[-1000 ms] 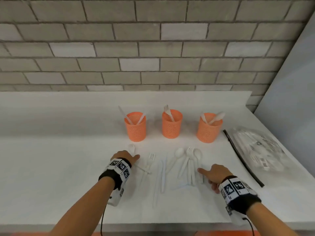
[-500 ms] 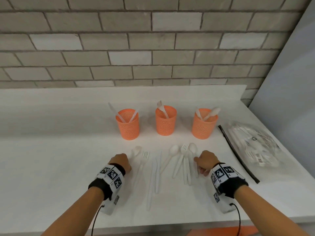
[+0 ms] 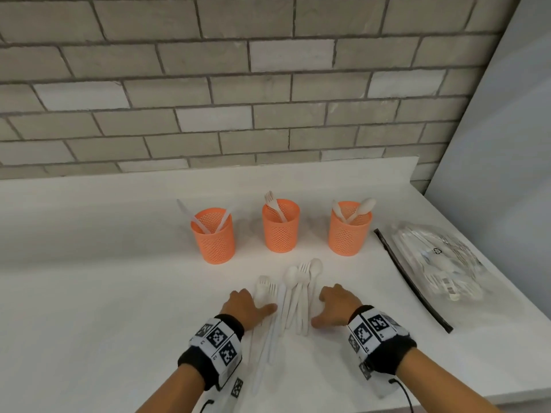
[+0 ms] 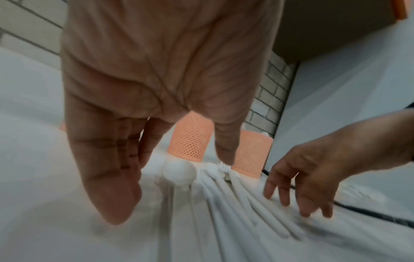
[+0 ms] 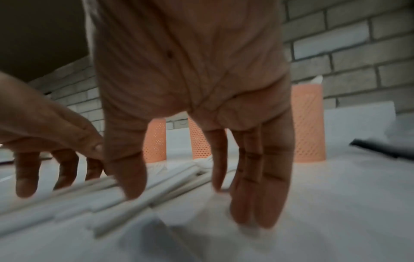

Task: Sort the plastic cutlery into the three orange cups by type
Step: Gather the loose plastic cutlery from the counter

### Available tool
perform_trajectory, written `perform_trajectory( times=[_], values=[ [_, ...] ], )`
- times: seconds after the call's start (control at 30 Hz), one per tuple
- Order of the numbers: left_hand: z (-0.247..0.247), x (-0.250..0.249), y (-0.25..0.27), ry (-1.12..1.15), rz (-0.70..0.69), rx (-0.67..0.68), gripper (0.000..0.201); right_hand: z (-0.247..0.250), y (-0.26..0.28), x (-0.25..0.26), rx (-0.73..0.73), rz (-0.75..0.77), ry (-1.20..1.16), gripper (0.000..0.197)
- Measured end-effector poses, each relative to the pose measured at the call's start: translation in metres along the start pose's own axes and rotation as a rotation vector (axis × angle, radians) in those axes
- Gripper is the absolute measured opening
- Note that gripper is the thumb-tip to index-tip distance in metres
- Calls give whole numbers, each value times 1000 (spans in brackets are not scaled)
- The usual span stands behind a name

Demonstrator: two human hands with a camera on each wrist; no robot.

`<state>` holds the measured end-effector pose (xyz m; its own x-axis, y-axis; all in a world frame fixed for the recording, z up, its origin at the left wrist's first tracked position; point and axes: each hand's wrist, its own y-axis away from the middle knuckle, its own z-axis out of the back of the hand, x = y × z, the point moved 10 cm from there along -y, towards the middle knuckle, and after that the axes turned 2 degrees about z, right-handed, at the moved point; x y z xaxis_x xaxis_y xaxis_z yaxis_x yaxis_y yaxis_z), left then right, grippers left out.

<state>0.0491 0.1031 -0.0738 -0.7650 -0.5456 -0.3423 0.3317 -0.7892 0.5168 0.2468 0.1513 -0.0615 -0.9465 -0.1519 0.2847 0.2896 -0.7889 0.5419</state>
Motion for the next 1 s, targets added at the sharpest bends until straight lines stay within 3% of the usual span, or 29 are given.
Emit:
perform_trajectory(
  times=[0.1,0.27,0.43,0.6,0.8,0.93,1.0],
  values=[
    [-11,-7,0,-79,-18,13,89,-7,11,-17,-9,14,68,53],
    [-15,-17,5,-144,-54,14,81,-14,27,-33,-15,48,5,27],
    [-13,-21,9,-162,-75,-2,75,-9,28,-39,-33,30,-69,16],
    [-13,-19,7,-152,-81,-10,69,2,32,-51,-22,-78,-77,26],
    [-16,-18,3,-149,-75,7,67,28,13,-61,-220,-179,-330,28],
    [-17,-20,-2,-72,-70,49,63,30,-9,-41,-274,-175,-427,27],
    [-17,-23,-5,35,-72,95,56,27,-17,-24,-267,-151,-421,41]
  ],
)
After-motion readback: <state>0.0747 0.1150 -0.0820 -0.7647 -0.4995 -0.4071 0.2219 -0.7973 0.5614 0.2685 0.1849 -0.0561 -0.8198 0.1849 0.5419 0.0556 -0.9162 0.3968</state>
